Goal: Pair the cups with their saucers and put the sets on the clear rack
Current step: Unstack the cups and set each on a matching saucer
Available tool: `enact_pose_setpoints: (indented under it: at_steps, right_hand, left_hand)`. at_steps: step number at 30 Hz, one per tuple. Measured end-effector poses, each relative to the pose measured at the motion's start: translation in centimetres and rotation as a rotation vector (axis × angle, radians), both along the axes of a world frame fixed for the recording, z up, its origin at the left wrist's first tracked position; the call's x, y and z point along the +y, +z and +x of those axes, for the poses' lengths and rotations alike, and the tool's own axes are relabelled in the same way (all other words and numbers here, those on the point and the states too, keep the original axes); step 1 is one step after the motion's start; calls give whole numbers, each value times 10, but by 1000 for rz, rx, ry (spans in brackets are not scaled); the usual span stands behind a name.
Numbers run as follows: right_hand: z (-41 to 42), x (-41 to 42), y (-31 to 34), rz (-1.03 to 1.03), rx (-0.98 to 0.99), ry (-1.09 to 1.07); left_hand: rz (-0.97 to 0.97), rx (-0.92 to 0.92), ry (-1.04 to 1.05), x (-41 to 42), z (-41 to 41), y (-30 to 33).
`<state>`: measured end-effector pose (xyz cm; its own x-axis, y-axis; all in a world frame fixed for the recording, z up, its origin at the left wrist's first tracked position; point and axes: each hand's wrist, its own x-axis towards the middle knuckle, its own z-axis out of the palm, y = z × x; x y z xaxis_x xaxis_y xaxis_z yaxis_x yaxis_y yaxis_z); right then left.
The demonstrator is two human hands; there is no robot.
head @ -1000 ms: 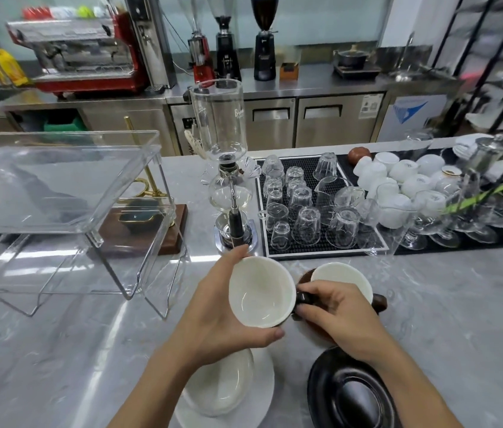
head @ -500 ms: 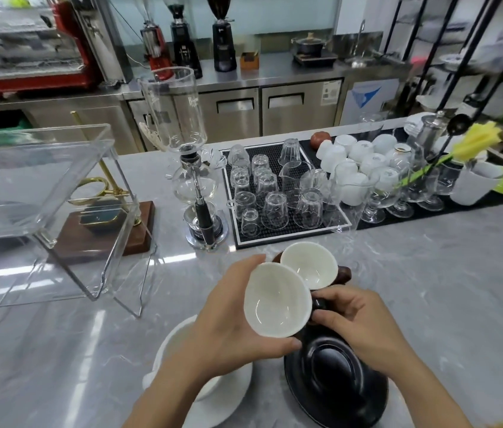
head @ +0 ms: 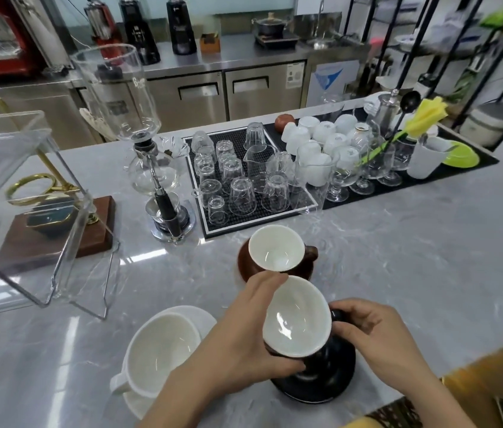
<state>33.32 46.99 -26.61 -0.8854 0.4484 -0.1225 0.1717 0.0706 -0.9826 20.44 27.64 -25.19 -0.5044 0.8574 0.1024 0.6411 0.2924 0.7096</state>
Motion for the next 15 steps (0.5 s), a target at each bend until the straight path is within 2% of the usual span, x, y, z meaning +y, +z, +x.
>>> enact_pose_setpoints:
  at_steps: [15]
  right_hand:
    - [32, 7, -17, 102, -96, -35]
  left_hand:
    - [-32, -110, -33, 13, 23, -30]
